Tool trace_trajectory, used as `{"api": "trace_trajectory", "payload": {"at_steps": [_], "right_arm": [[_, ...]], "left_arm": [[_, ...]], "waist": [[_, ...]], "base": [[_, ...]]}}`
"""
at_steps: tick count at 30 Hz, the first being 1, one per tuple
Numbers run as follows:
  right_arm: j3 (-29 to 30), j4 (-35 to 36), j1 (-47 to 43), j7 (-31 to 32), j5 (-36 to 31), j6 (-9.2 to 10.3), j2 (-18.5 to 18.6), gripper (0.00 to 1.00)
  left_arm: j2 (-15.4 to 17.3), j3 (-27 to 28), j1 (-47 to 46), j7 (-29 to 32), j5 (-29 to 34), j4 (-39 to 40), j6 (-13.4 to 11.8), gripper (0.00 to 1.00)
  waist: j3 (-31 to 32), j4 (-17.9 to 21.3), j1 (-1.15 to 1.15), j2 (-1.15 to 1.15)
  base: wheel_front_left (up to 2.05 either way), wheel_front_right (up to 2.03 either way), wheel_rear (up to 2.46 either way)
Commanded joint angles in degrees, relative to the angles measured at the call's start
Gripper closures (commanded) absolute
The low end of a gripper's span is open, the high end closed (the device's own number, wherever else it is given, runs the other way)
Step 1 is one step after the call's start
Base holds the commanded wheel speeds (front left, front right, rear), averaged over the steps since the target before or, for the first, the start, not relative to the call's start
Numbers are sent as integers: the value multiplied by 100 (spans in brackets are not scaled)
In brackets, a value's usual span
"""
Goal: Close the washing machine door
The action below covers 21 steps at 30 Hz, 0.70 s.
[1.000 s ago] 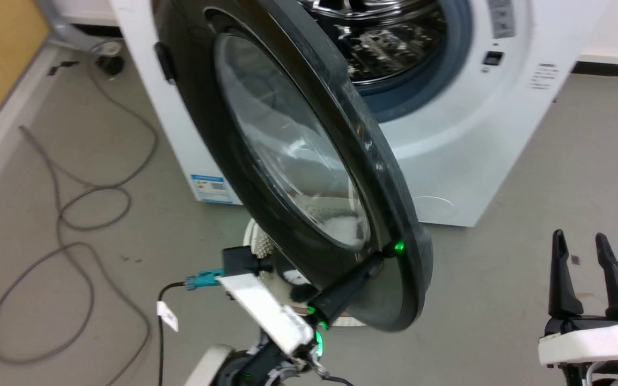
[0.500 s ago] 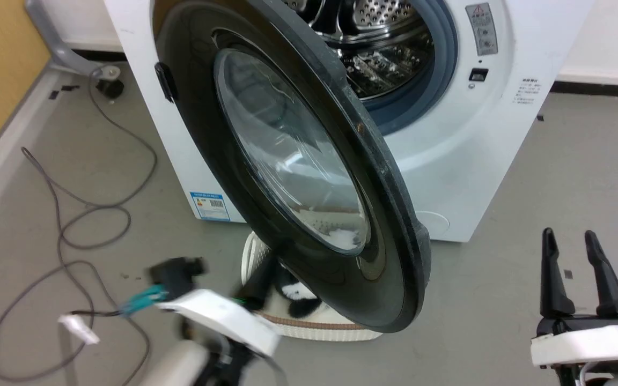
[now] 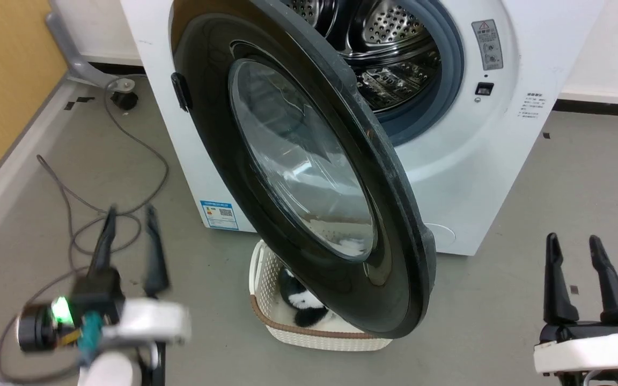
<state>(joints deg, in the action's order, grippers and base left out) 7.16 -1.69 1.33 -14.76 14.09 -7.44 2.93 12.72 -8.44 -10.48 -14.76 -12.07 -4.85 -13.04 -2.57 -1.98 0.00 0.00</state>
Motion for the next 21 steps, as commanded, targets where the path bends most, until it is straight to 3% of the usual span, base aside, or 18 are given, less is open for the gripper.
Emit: {"api": "trace_trajectory", "payload": {"at_steps": [1, 7, 8, 9, 15, 21], "right_arm": [[-32, 0, -88, -24, -38, -5, -5, 0], [-8, 4, -91, -24, -140, -5, -5, 0], [20, 78, -67, -24, -166, -5, -5, 60], [51, 160, -40, -24, -163, -5, -5, 100], [6, 960, 450, -24, 115, -5, -5, 100], [-644, 2193, 1084, -24, 850, -5, -5, 100]], "left_arm": [[-2, 30, 303, -23, 243, 108, -95, 0], [-137, 63, 884, -23, 523, 306, -19, 0], [-164, 87, 927, -23, 528, 337, 21, 0], [-185, 101, 956, -23, 550, 359, 59, 0], [-311, 210, 998, -23, 693, 523, 173, 0], [-443, 360, 998, -23, 710, 559, 318, 0]], "waist": [[18, -19, 0, 0], [81, -124, 0, 0], [89, -142, 0, 0], [97, -164, 0, 0], [89, -221, 0, 0], [83, -254, 0, 0]], "base": [[0, 0, 0], [0, 0, 0], [0, 0, 0], [0, 0, 0], [0, 0, 0], [0, 0, 0]]}}
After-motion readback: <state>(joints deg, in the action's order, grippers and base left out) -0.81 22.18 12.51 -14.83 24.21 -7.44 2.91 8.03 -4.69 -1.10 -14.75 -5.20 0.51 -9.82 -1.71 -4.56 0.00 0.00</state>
